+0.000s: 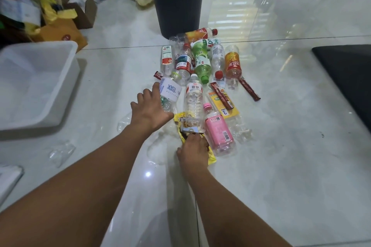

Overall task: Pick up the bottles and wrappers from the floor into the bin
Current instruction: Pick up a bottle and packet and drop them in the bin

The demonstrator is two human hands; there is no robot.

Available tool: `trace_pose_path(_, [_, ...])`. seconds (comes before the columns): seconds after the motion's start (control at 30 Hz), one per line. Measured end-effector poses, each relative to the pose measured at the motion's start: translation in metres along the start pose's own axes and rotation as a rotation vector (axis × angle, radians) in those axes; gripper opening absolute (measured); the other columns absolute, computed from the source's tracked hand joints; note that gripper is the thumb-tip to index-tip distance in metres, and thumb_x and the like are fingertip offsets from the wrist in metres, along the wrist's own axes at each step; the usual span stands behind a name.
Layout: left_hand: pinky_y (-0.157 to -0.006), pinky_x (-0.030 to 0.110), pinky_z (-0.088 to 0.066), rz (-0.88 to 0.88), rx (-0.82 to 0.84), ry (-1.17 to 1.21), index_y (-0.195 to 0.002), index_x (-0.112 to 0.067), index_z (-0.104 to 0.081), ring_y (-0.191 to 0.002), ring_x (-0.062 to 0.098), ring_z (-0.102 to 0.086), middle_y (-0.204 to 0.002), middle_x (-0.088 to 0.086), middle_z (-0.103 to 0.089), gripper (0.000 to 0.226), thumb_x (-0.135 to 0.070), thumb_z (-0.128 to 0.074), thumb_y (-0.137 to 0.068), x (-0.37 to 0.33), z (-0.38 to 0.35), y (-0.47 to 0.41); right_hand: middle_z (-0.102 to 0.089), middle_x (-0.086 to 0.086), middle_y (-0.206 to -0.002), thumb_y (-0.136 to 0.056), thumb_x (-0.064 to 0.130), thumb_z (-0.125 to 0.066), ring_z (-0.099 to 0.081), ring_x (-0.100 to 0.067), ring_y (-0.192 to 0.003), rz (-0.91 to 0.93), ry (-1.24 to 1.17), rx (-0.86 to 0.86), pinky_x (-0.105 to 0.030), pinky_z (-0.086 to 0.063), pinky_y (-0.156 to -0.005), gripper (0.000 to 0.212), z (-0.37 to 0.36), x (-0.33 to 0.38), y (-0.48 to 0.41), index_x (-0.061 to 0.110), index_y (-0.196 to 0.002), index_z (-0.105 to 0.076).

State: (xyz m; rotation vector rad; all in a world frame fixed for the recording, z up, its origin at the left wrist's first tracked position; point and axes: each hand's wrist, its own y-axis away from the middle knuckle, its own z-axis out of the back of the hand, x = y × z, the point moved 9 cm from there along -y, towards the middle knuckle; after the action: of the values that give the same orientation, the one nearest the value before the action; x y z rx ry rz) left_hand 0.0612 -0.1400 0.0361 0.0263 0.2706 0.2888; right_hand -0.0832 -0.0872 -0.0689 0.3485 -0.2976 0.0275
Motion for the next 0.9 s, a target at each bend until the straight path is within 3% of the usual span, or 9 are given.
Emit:
trace_pose_path(0.1, [-0.094, 0.046, -0.033, -0.004, -0.002, 0.011, -0.143, -0.019, -0.015, -0.119, 0.034, -0.036, -0.13, 0.014, -0.04, 0.093, -0.043, -0.067, -0.07, 0.002, -0.003, 0.0, -0.035, -0.019, -0.137, -0.089, 0.033, -0.056, -0.036, -0.034, -0.125, -0.076, 0.124, 0.044, -0.04, -0.038, -0.101, 0.065, -0.011, -0.007, 0.0, 0.002, -0.138, -0.026])
trace_pose_path(0.3, [-0.092, 0.046, -0.033, -0.017, 0.004, 0.021, -0.144, -0.02, -0.013, -0.119, 0.033, -0.036, -0.13, 0.013, -0.04, 0.095, -0.043, -0.067, -0.069, 0.005, -0.01, -0.003, -0.018, -0.027, -0.149, -0.094, 0.031, -0.046, -0.022, -0.041, -0.136, -0.127, 0.223, 0.122, -0.049, -0.028, -0.107, 0.071, -0.022, -0.018, -0.012, 0.002, -0.147, -0.009])
trace_pose_path(0.43, [-0.094, 0.047, -0.033, -0.018, 0.023, 0.013, -0.144, -0.019, -0.013, -0.119, 0.034, -0.037, -0.131, 0.014, -0.04, 0.098, -0.044, -0.068, -0.068, 0.007, -0.017, -0.005, -0.025, -0.026, -0.144, -0.097, 0.027, -0.045, -0.033, -0.039, -0.129, -0.104, 0.212, 0.097, -0.044, -0.035, -0.102, 0.071, -0.023, -0.015, -0.017, 0.001, -0.148, -0.003])
trace_pose_path(0.57, [-0.095, 0.048, -0.033, -0.026, 0.045, 0.0, -0.146, -0.019, -0.012, -0.12, 0.035, -0.036, -0.132, 0.014, -0.039, 0.1, -0.048, -0.067, -0.068, 0.01, -0.024, -0.004, -0.024, -0.021, -0.143, -0.091, 0.033, -0.06, -0.03, -0.032, -0.13, -0.168, 0.126, 0.107, -0.038, -0.037, -0.1, 0.096, -0.025, -0.016, -0.017, -0.003, -0.147, 0.009])
trace_pose_path(0.73, [-0.094, 0.047, -0.033, -0.012, 0.046, 0.021, -0.145, -0.019, -0.012, -0.119, 0.034, -0.036, -0.131, 0.013, -0.039, 0.098, -0.045, -0.067, -0.068, 0.017, -0.025, -0.003, -0.027, -0.017, -0.143, -0.092, 0.027, -0.058, -0.031, -0.028, -0.13, -0.299, 0.051, 0.053, -0.036, -0.033, -0.103, 0.088, -0.029, -0.019, -0.012, -0.007, -0.146, 0.002])
trace_pose_path(0.9, [-0.091, 0.045, -0.033, -0.004, 0.036, 0.009, -0.145, -0.019, -0.012, -0.117, 0.034, -0.037, -0.13, 0.013, -0.04, 0.096, -0.041, -0.068, -0.069, 0.023, -0.021, -0.005, -0.03, -0.018, -0.138, -0.08, 0.03, -0.065, -0.031, -0.029, -0.127, -0.202, 0.106, 0.018, -0.034, -0.025, -0.106, 0.107, -0.025, -0.015, -0.014, 0.0, -0.148, 0.012])
